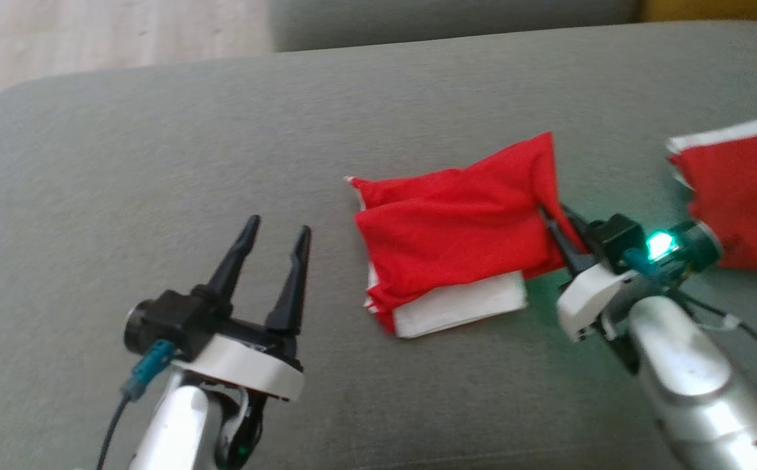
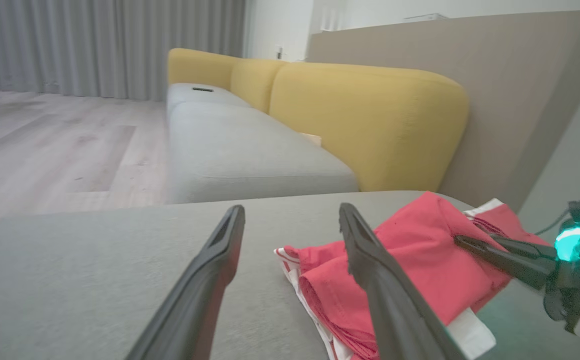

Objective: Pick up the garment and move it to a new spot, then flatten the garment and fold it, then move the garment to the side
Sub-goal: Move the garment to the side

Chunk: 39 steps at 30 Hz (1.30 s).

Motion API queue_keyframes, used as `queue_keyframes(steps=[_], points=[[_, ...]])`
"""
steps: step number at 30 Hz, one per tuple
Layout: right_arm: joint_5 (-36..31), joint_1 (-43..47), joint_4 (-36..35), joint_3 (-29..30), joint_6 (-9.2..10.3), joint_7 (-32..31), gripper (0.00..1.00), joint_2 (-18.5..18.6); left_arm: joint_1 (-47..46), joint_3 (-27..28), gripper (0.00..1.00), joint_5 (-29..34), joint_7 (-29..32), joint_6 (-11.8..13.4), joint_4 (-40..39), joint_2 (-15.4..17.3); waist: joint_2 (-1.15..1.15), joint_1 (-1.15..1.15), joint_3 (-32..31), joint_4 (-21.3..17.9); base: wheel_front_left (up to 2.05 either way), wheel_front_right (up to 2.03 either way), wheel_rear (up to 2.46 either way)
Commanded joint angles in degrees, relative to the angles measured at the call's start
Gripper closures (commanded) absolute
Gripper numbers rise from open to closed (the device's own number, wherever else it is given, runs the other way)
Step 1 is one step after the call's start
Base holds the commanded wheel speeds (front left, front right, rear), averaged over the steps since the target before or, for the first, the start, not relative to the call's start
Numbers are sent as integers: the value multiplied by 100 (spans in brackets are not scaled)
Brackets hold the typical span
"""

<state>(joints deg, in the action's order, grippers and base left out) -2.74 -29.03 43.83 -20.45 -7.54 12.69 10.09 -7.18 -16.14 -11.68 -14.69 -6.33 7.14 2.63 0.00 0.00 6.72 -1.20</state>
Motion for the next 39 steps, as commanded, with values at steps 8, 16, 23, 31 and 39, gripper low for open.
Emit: queue_keyframes(steps=[8, 16, 23, 31, 39], points=[[229, -598, -1312, -395, 5, -566, 100, 1407, -514, -359, 0, 7, -30, -1, -274, 25, 0, 0, 203, -962, 0, 0, 0], [442, -803, -1457, -21, 5, -971, 100, 2378, -1007, -542, 0, 53, -30, 2, -306, 25, 0, 0, 783, -1160, 0, 0, 0], [162, -933, -1099, 684, 5, -1009, 100, 2619, -1364, -595, 0, 104, -30, -33, -344, 25, 0, 0, 1286, -1113, 0, 0, 0], [-27, -1018, -732, 1425, 5, -1086, 100, 2308, -1653, -526, 0, 156, -30, -79, -374, 25, 0, 0, 1731, -1012, 0, 0, 0], [-346, -972, -594, 2020, 5, -1234, 0, 2009, -1674, -460, 0, 102, -30, -100, -350, 25, 0, 0, 1639, -944, 0, 0, 0]])
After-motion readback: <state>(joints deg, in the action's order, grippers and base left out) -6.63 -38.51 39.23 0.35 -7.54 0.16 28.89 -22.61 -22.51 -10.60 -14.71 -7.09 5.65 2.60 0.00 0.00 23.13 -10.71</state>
